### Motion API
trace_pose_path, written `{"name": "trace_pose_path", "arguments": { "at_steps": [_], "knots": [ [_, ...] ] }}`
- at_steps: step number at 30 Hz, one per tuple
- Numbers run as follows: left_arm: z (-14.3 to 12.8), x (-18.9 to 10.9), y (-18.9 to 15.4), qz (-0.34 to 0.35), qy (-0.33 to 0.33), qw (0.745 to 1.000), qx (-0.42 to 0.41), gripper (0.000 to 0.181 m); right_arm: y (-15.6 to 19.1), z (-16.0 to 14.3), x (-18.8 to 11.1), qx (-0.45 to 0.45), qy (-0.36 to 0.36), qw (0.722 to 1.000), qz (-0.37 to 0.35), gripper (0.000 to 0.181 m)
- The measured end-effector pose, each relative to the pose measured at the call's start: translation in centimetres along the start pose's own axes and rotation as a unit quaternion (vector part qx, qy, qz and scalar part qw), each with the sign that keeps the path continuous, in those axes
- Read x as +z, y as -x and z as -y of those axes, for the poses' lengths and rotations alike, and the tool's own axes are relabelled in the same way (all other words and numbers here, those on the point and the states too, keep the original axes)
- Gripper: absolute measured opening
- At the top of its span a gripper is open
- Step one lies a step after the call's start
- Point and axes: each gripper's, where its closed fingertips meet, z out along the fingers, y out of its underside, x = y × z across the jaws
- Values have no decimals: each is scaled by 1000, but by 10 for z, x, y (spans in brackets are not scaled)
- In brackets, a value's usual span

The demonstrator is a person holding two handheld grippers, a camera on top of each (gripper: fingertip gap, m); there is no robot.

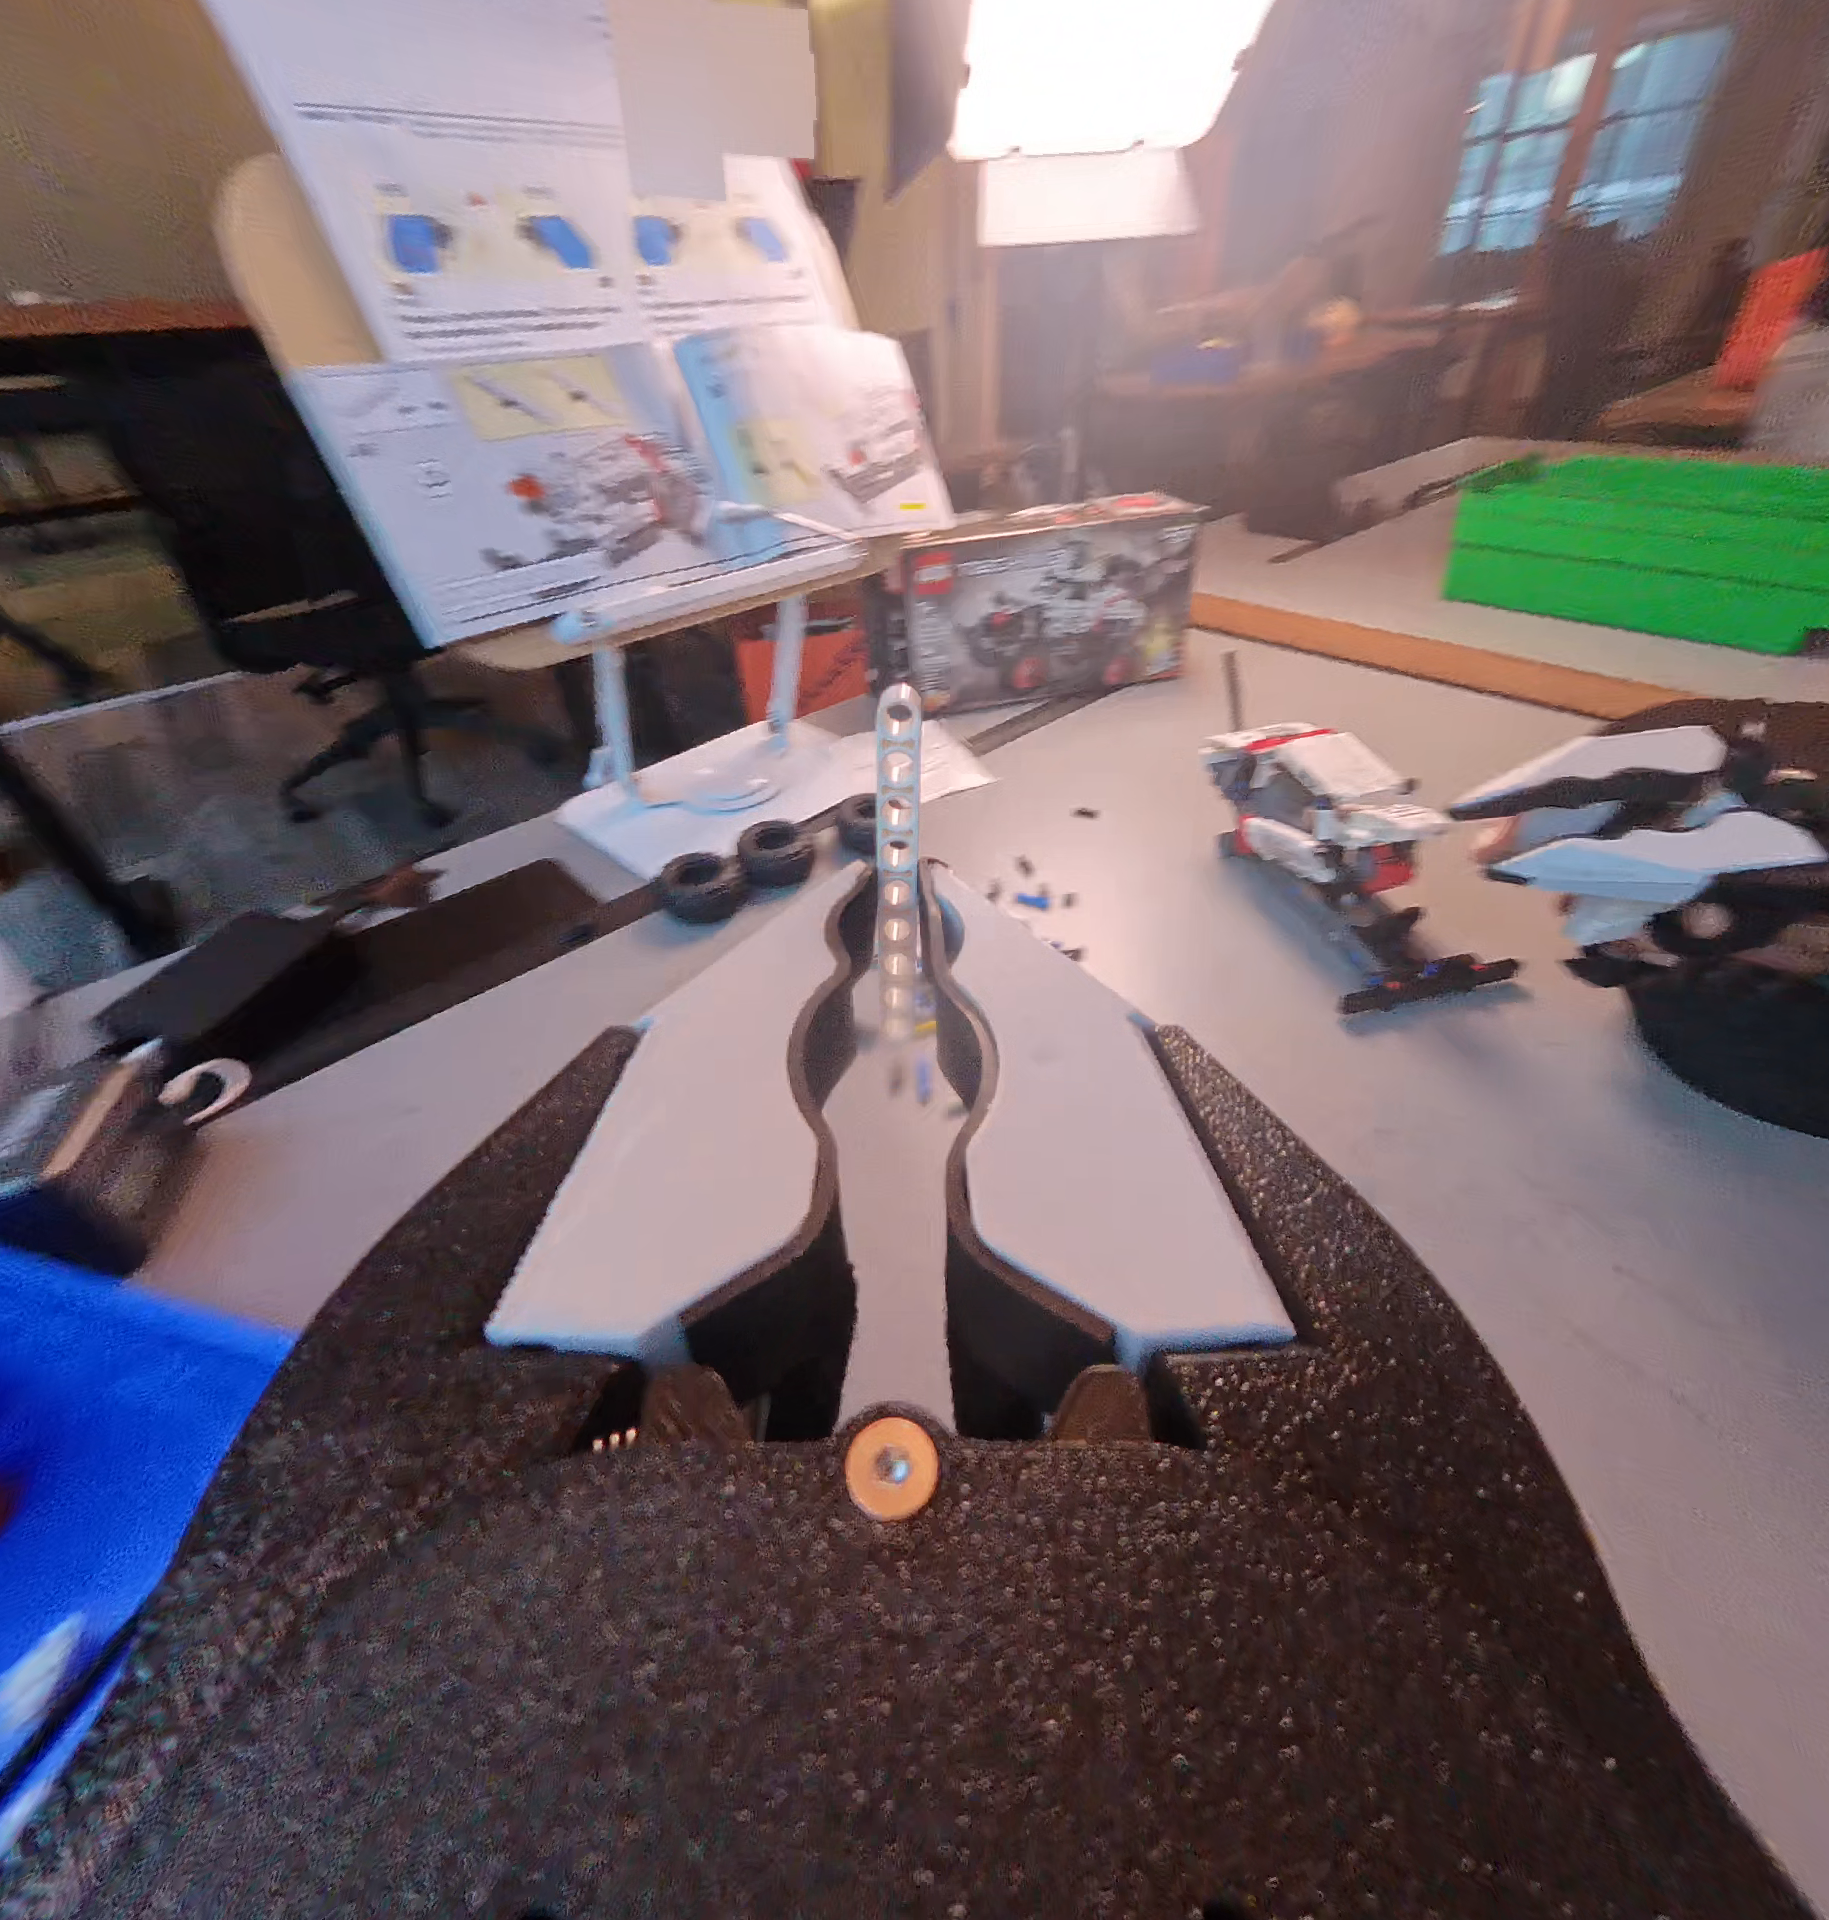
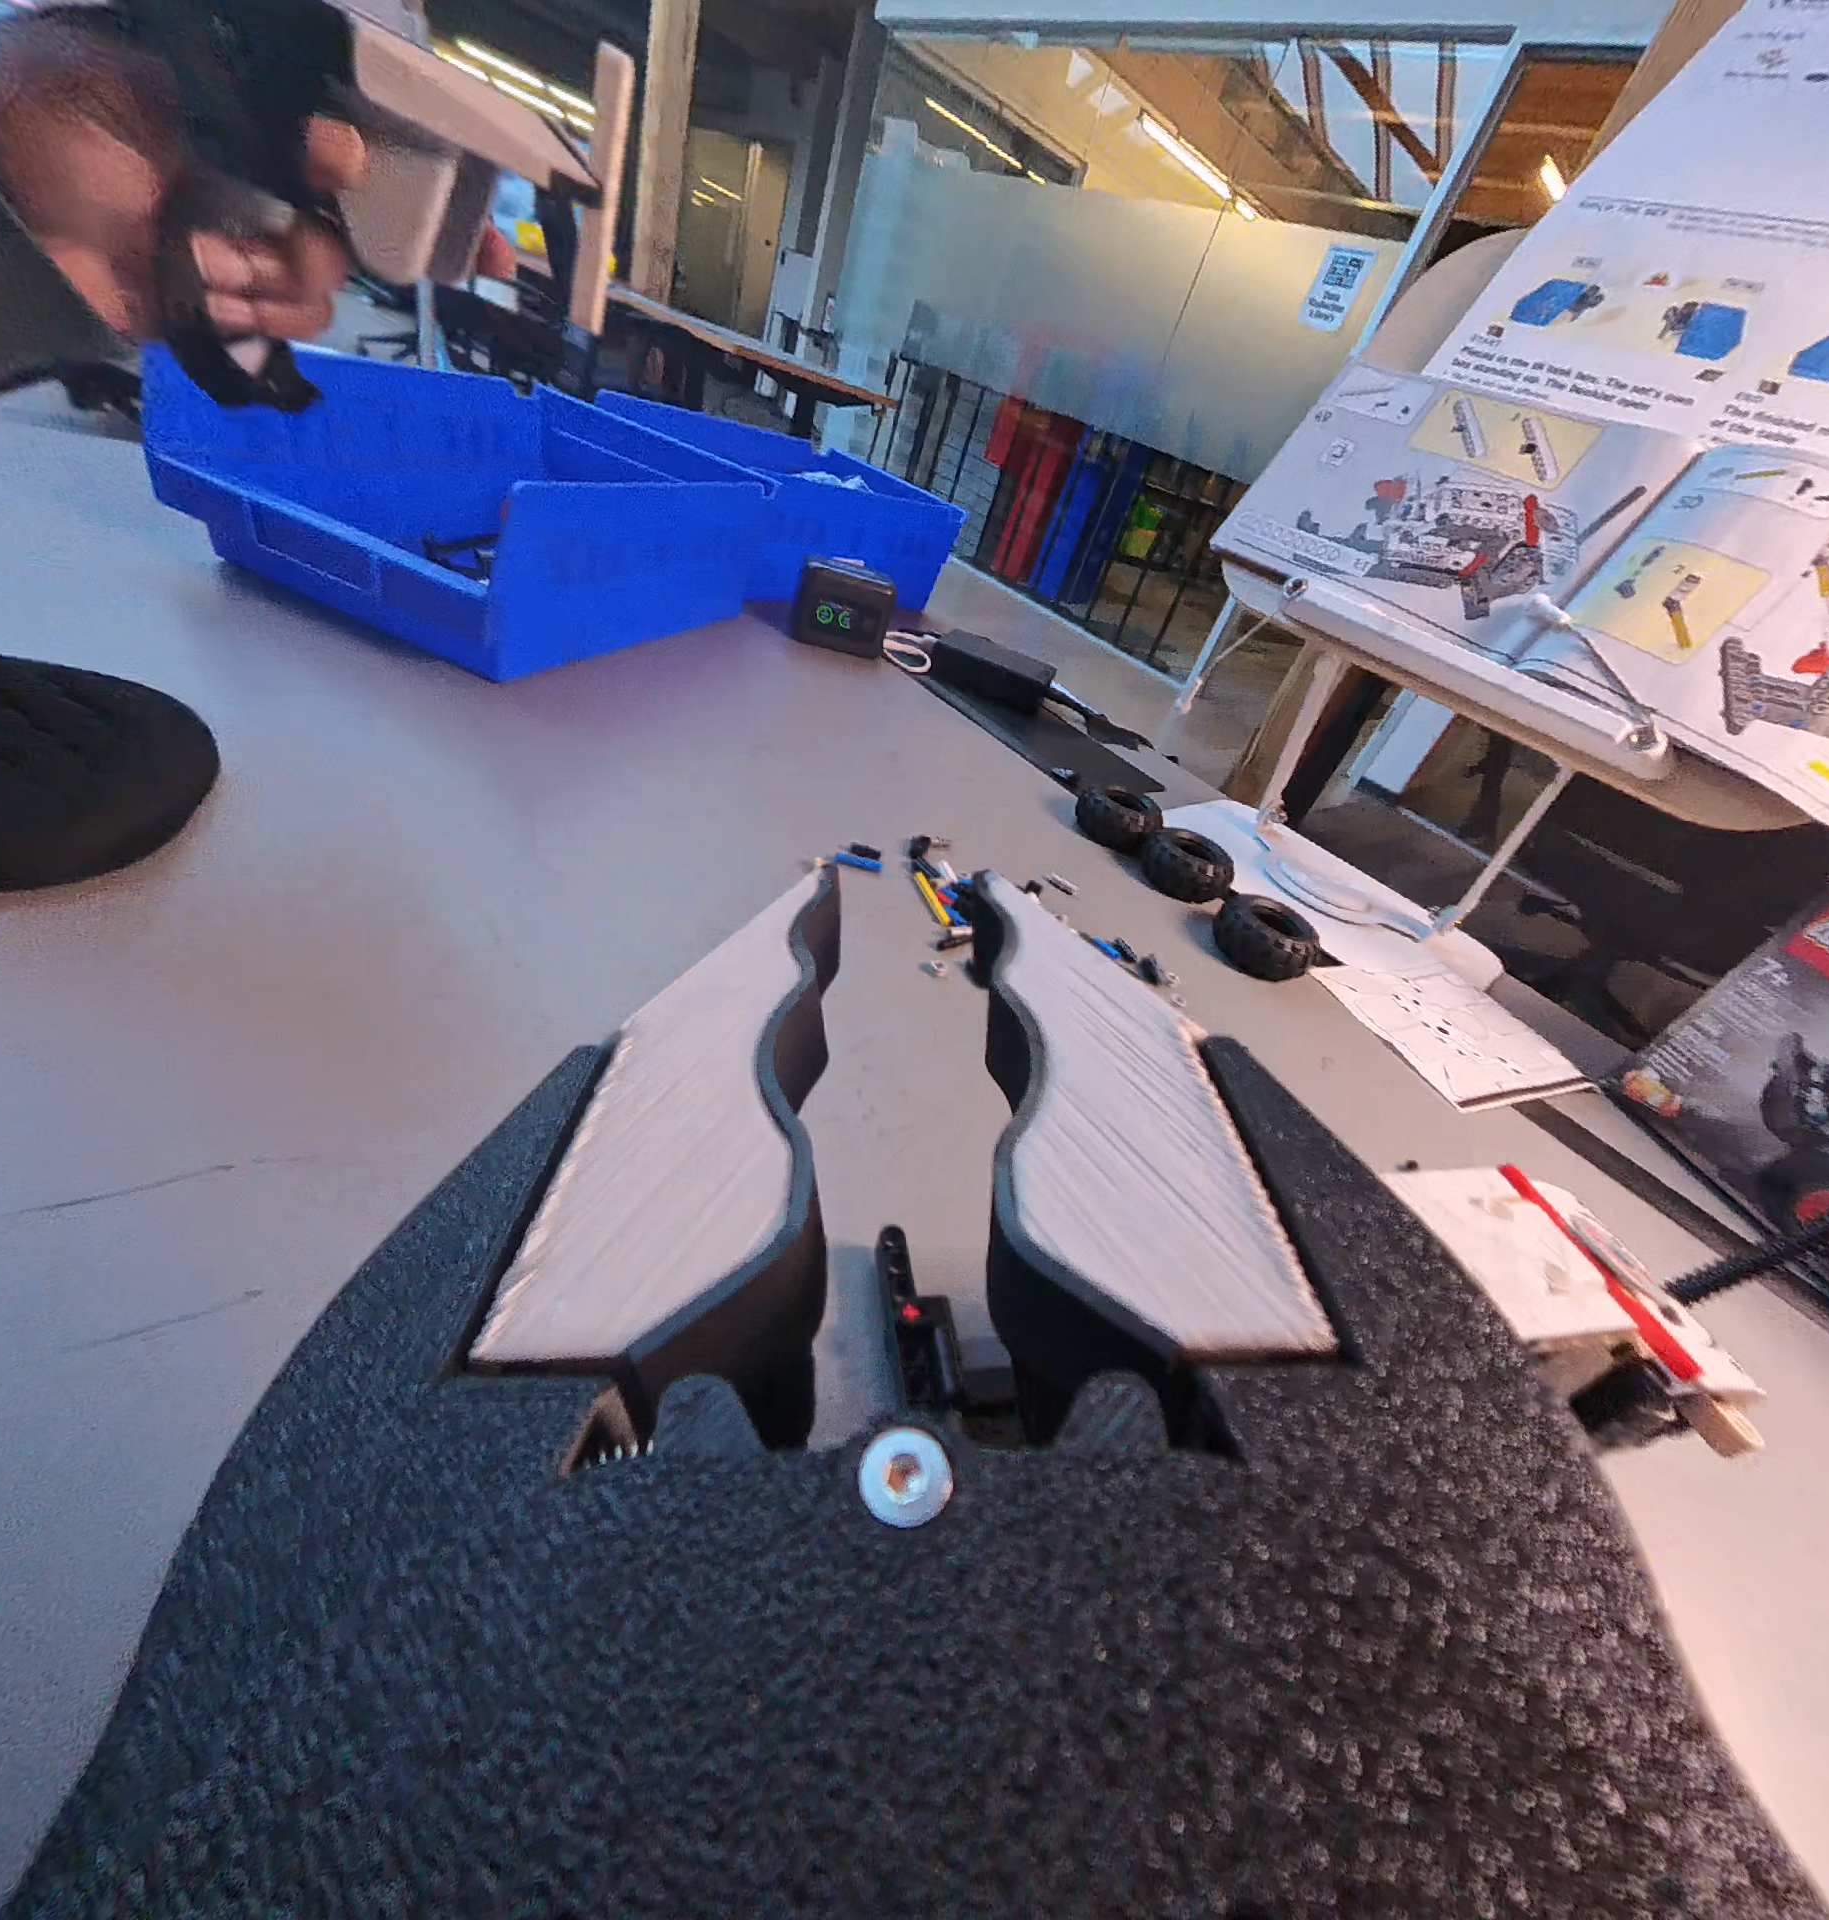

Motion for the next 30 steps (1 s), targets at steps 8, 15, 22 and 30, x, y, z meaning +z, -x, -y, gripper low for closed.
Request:
{"name": "trace_pose_path", "arguments": {
  "at_steps": [8,15,22,30],
  "knots": [
    [-111,-101,142,212,362,904,-76,8,-17,4,-6,43,-13,999,-18,19],
    [-153,-111,152,229,413,877,-90,17,-16,-2,-11,32,-2,999,-21,20],
    [-125,-96,150,234,365,899,-59,24,-14,-4,-10,21,5,1000,-20,19],
    [-31,-23,72,150,121,981,37,32,-9,-10,-6,24,15,1000,-13,19]
  ]
}}
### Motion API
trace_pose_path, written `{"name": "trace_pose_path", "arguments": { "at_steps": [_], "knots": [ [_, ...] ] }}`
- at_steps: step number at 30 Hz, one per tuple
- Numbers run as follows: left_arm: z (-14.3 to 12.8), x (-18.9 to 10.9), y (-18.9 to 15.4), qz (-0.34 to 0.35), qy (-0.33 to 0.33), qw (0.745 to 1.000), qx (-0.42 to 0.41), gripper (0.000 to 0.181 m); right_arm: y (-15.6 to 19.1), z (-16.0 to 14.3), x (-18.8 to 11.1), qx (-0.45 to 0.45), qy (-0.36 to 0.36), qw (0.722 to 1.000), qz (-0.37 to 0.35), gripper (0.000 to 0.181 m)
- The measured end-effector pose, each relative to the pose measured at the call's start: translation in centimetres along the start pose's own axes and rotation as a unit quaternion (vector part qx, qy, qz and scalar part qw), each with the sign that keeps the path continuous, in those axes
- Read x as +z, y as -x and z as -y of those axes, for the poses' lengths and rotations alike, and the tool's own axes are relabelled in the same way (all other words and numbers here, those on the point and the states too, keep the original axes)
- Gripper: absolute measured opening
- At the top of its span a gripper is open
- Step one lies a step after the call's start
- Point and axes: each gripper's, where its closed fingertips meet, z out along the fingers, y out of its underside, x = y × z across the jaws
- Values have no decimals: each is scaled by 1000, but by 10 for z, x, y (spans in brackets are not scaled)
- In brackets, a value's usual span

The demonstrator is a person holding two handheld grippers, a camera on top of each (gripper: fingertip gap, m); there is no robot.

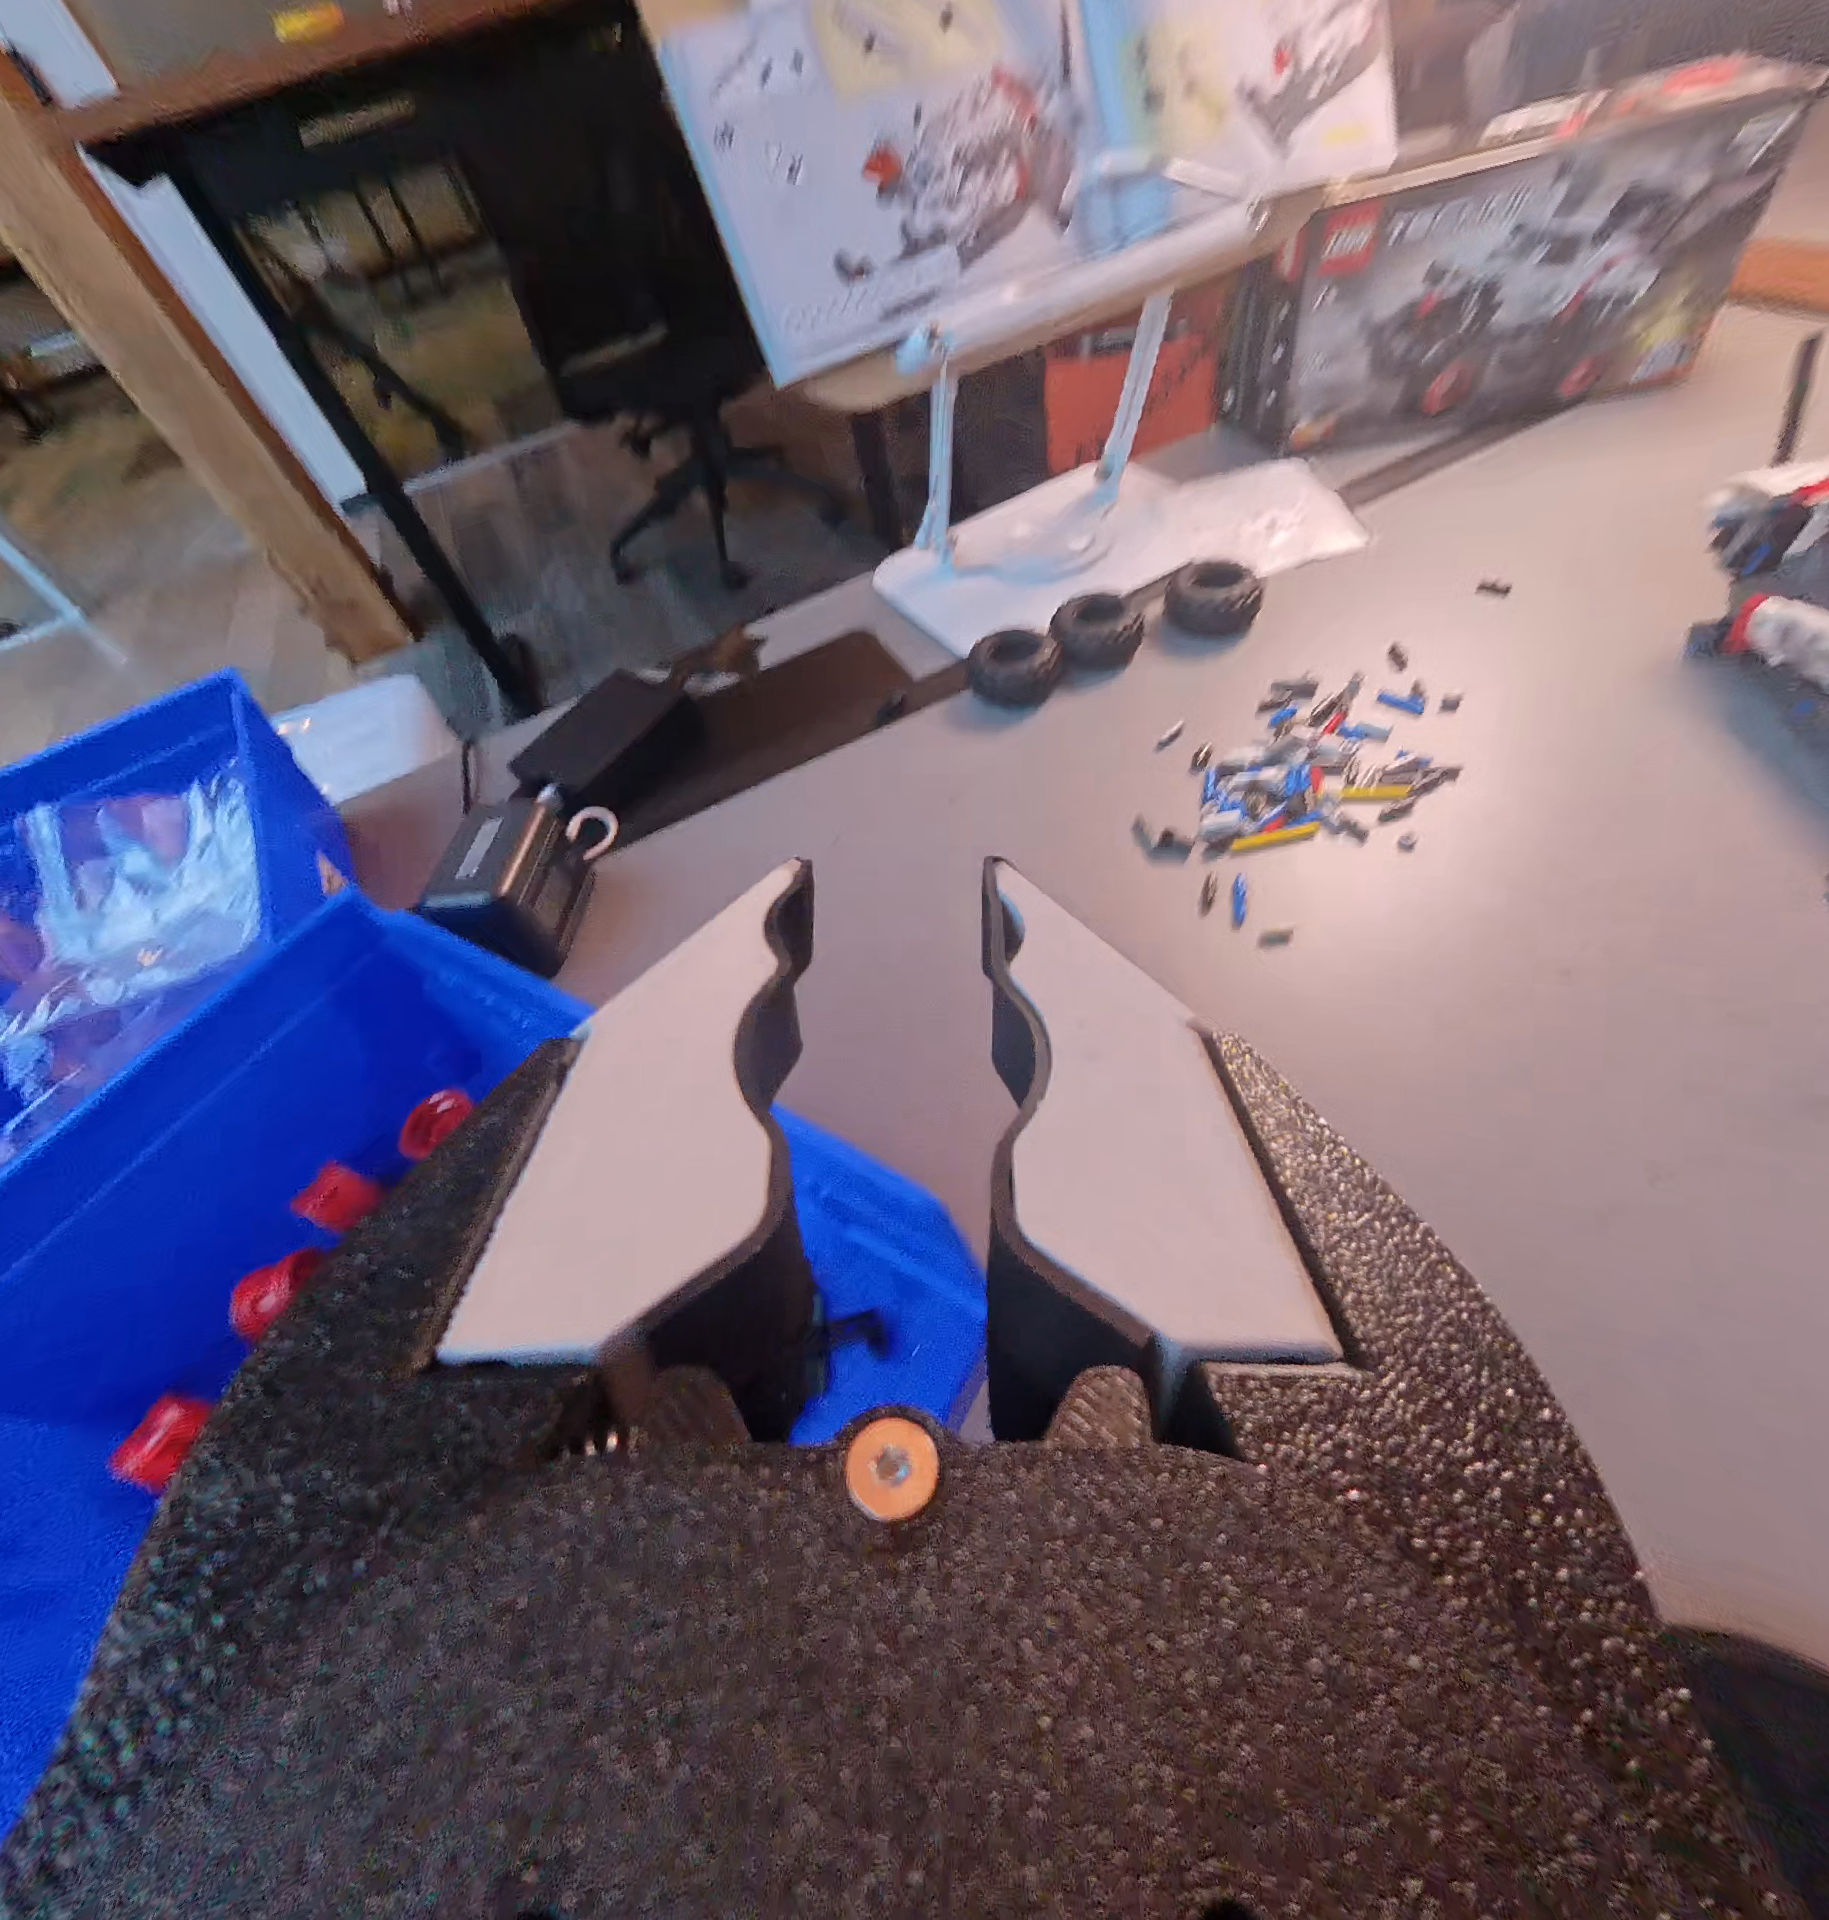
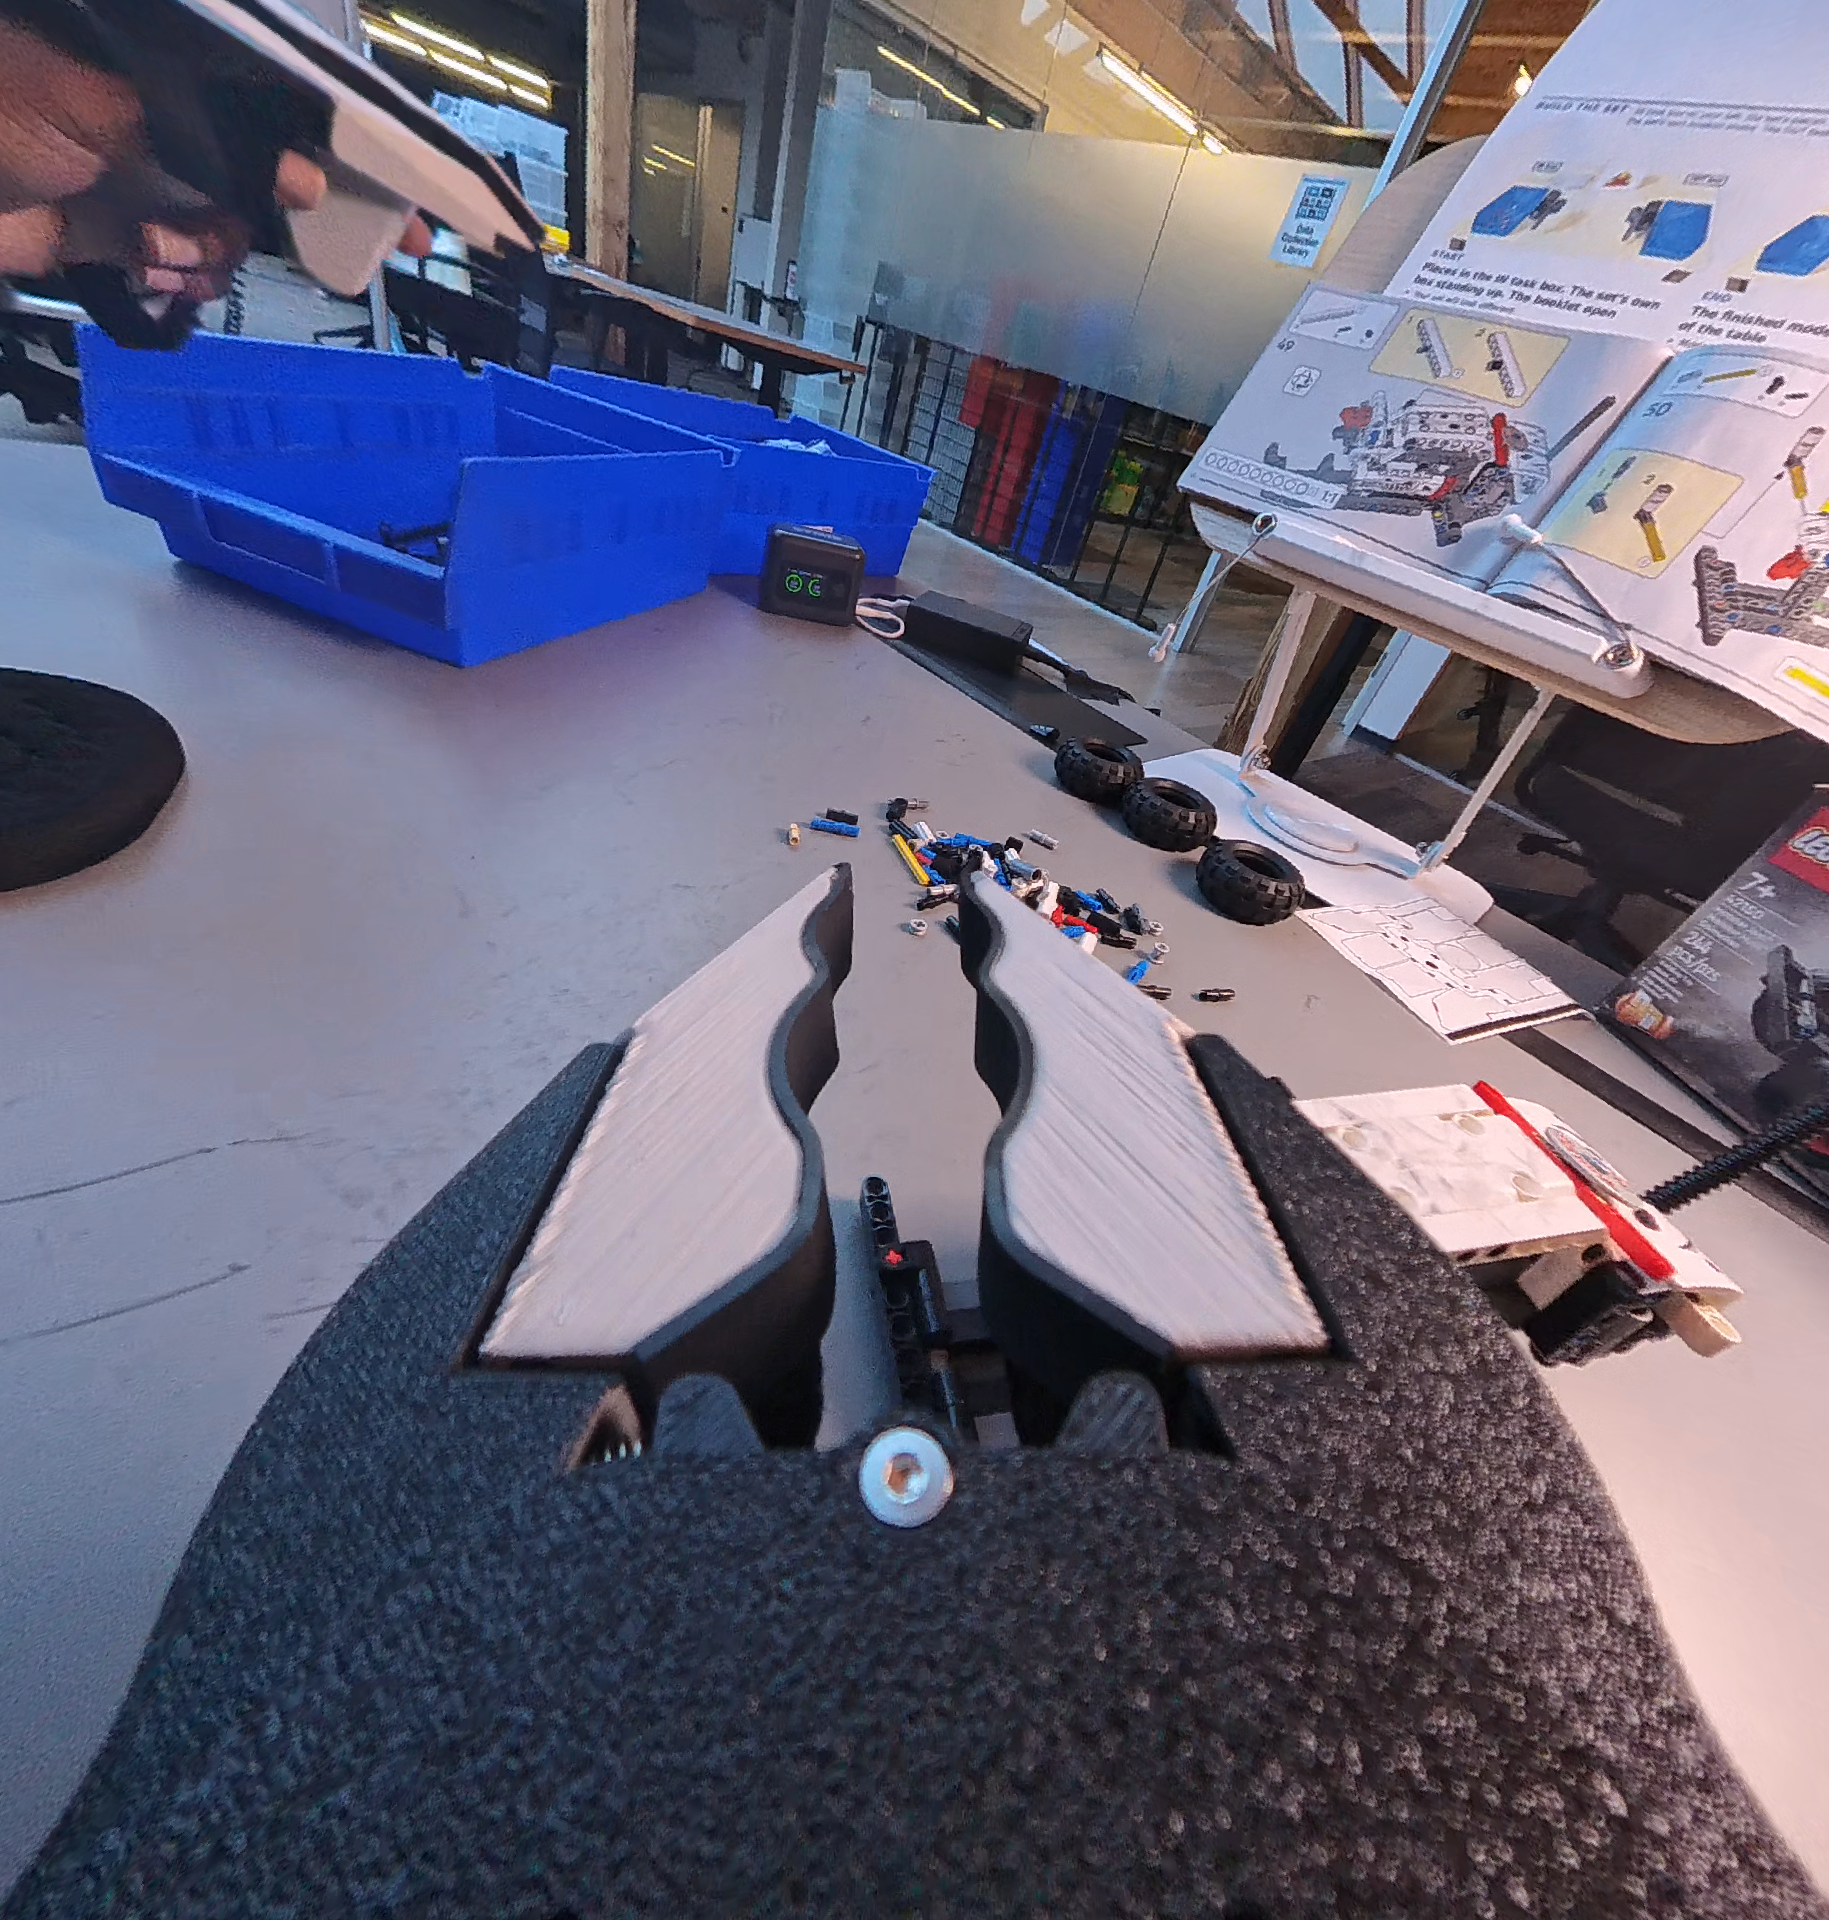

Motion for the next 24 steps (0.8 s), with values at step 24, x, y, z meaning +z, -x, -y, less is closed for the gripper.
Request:
{"name": "trace_pose_path", "arguments": {
  "at_steps": [24],
  "knots": [
    [152,225,-26,-31,-170,984,-44,49,-82,71,24,-82,-18,993,-79,15]
  ]
}}
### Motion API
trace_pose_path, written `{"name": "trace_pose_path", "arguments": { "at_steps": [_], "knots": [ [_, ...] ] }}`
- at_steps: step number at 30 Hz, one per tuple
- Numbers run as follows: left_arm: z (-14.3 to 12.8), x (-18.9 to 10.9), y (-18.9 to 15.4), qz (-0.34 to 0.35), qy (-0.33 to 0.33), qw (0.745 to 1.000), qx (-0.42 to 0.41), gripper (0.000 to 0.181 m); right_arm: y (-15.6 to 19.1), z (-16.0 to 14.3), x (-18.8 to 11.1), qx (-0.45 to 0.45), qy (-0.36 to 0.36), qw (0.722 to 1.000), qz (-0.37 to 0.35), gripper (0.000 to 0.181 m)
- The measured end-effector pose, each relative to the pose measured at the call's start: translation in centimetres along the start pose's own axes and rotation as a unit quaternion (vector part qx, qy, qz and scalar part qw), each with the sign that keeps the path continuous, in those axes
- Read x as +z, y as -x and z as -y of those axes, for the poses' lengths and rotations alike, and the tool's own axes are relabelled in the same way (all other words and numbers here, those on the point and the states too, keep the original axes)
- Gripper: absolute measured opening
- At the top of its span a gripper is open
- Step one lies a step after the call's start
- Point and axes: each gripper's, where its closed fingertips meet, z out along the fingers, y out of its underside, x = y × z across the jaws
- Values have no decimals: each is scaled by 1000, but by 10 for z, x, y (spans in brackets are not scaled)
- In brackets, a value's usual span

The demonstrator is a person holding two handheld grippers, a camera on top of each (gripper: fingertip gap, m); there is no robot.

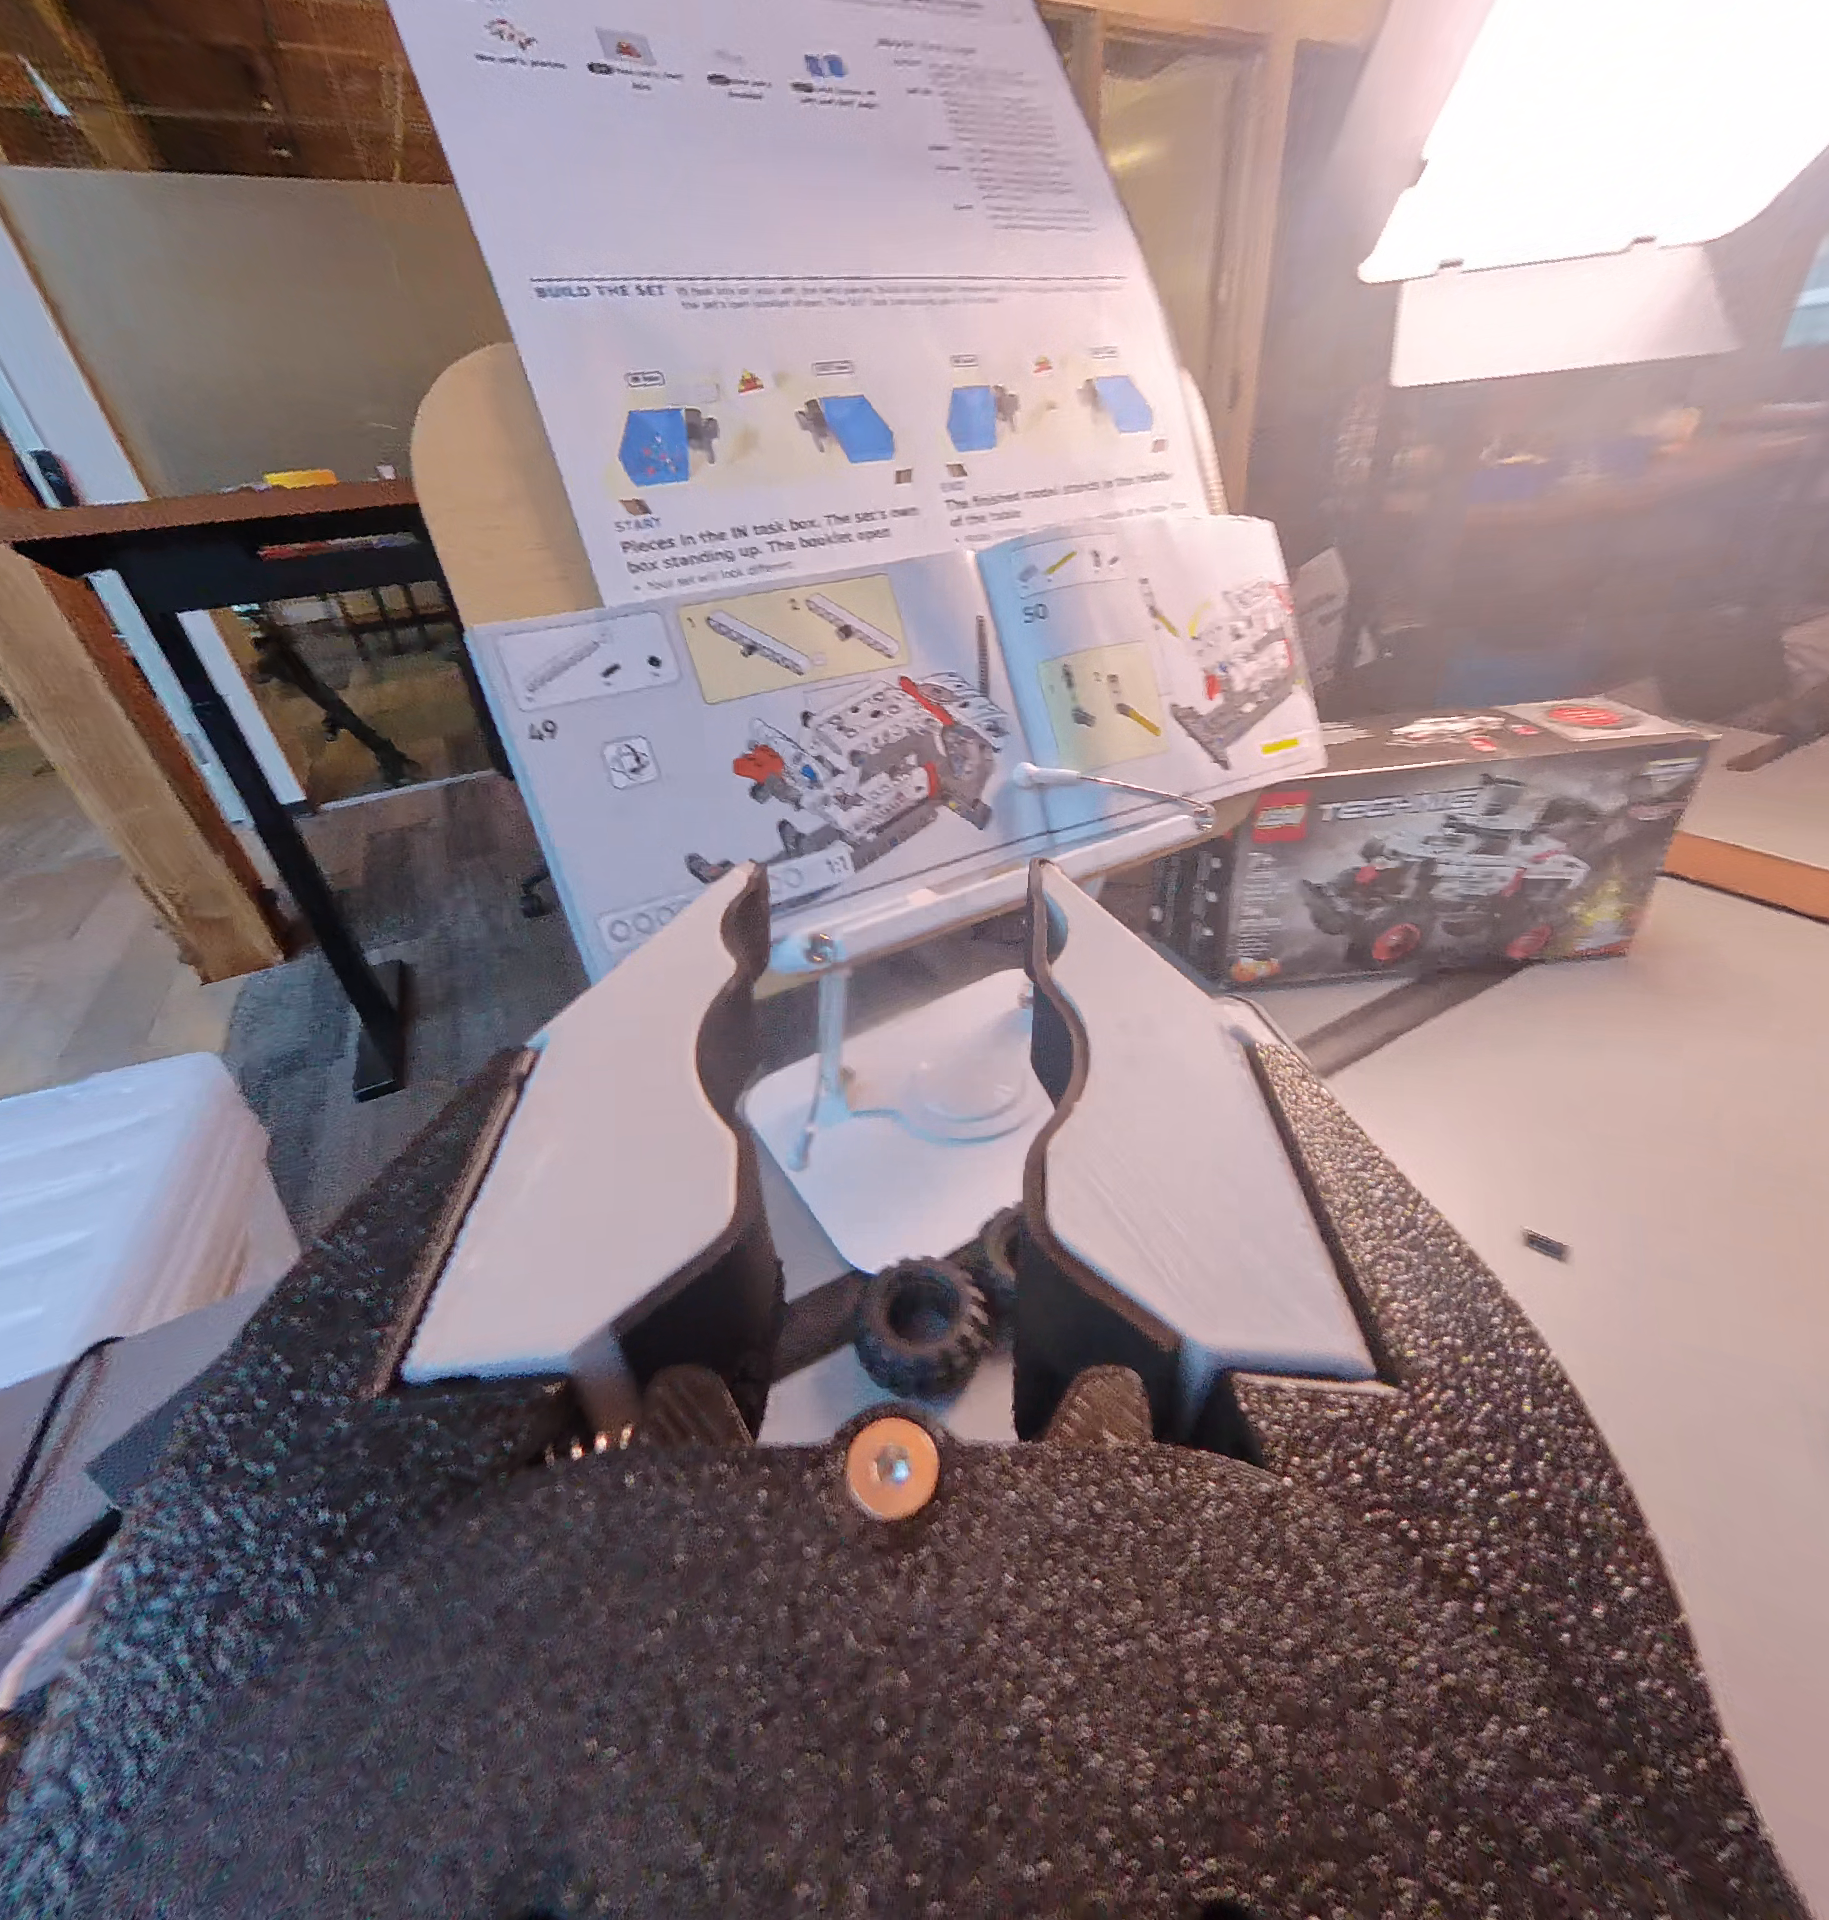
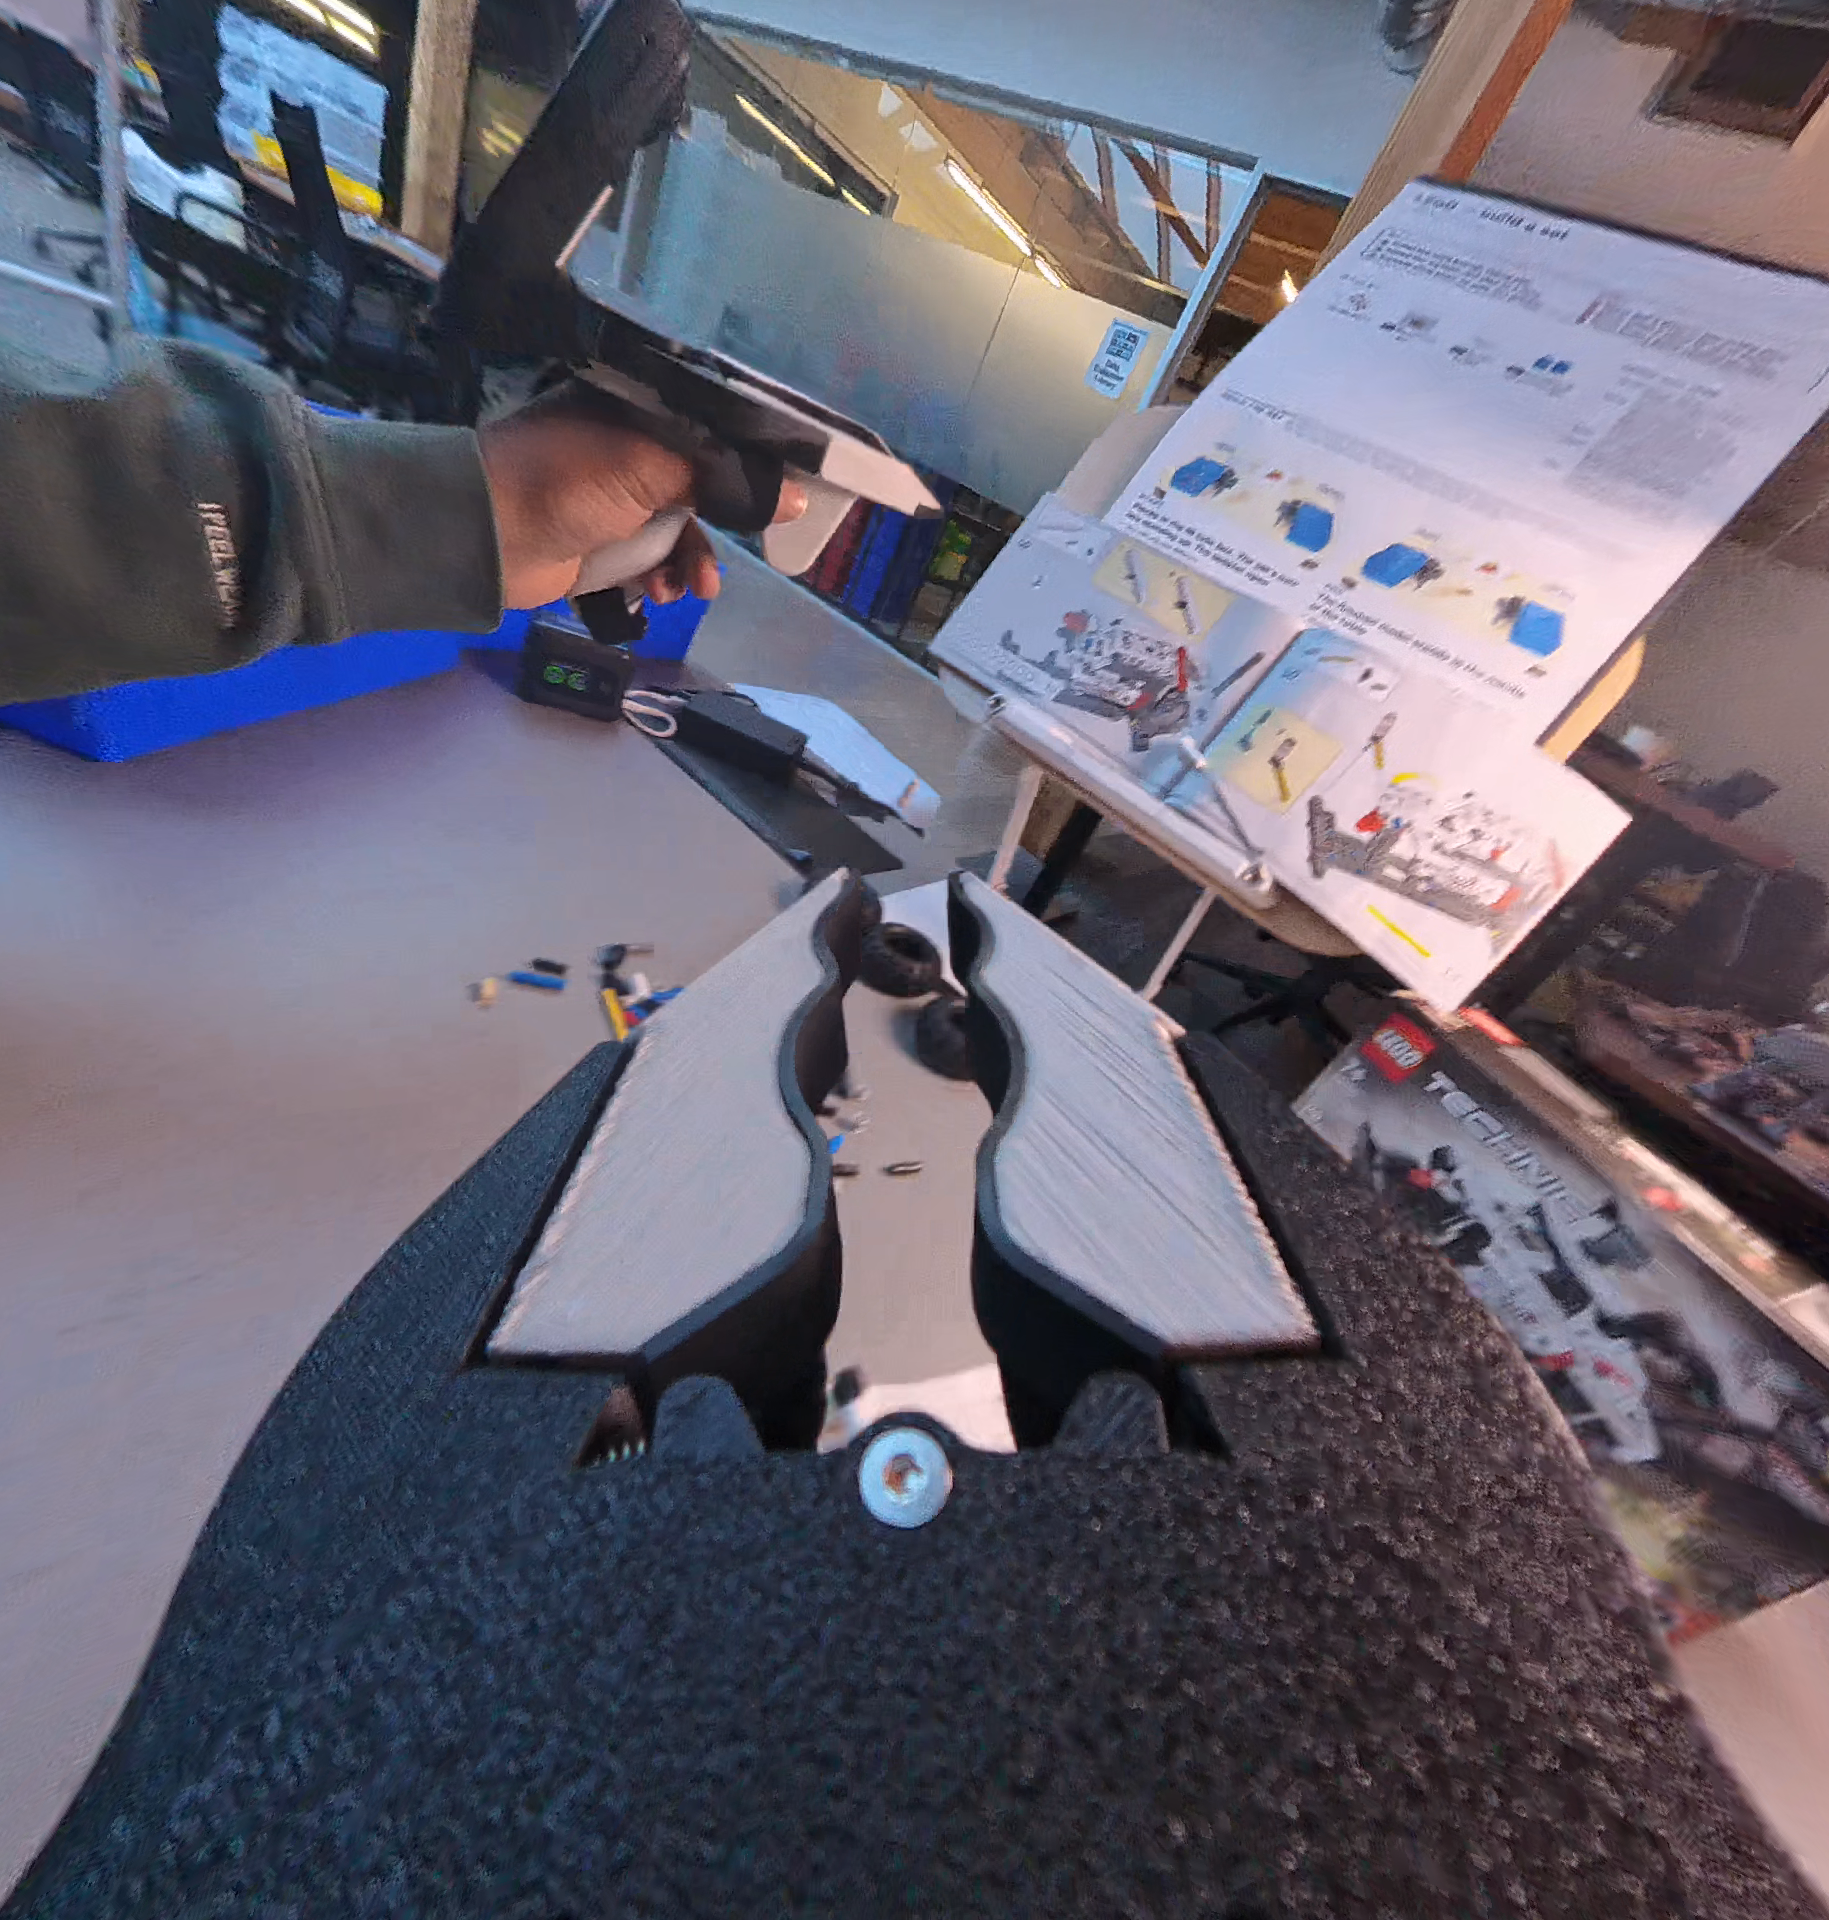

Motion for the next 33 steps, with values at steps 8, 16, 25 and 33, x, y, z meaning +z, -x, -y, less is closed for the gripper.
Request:
{"name": "trace_pose_path", "arguments": {
  "at_steps": [8,16,25,33],
  "knots": [
    [-13,78,51,52,28,998,6,51,-117,-1,173,-128,85,988,-25,26],
    [-27,118,50,53,46,997,42,53,-155,-87,304,-234,214,948,-16,25],
    [-44,127,59,52,72,995,40,54,-236,-86,266,-56,178,967,-172,5],
    [-53,131,52,53,72,995,33,65,-233,-148,208,188,239,940,-153,29]
  ]
}}
